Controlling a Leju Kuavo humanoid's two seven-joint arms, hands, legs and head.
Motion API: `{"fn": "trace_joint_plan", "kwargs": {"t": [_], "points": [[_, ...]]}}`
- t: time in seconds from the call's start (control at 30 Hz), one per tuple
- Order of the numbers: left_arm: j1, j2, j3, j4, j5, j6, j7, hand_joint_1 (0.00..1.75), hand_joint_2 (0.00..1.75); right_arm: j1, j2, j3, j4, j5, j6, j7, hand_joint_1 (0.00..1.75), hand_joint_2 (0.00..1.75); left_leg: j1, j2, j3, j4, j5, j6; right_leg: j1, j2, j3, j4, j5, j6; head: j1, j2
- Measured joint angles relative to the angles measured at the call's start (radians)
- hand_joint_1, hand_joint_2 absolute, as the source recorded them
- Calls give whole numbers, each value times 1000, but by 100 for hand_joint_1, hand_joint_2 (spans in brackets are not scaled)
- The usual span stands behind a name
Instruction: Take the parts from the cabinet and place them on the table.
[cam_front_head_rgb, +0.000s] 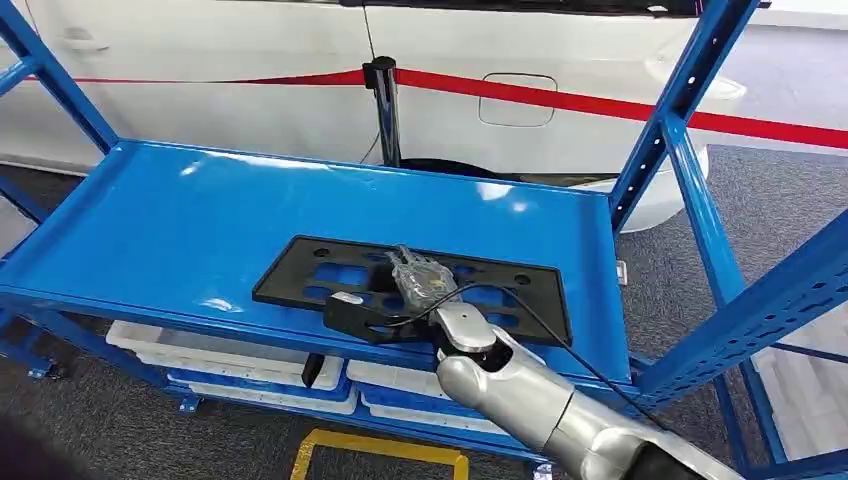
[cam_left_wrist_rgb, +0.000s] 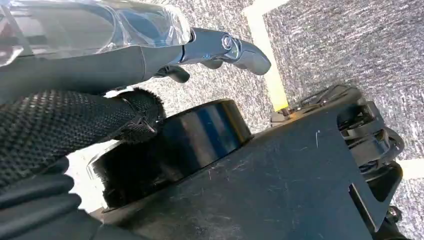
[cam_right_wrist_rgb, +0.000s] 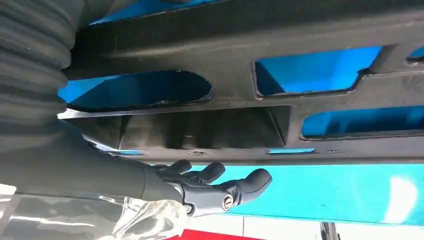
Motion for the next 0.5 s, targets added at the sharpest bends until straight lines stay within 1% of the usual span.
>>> {"fn": "trace_joint_plan", "kwargs": {"t": [0.17, 0.5], "points": [[0, 0, 0, 0, -2, -5, -10, 175, 175, 0, -5, 0, -5, 2, -2, 11, 0, 175, 0, 0, 0, 0, 0, 0, 0, 0, 0, 0, 0, 0, 0, 0], [-18, 9, 4, 3, -2, -4, -31, 175, 175, 0, -14, -1, -9, 1, -2, 11, 0, 175, 0, 0, 1, 0, 0, 0, 0, 0, 1, 0, 0, 0, 0, 0]]}}
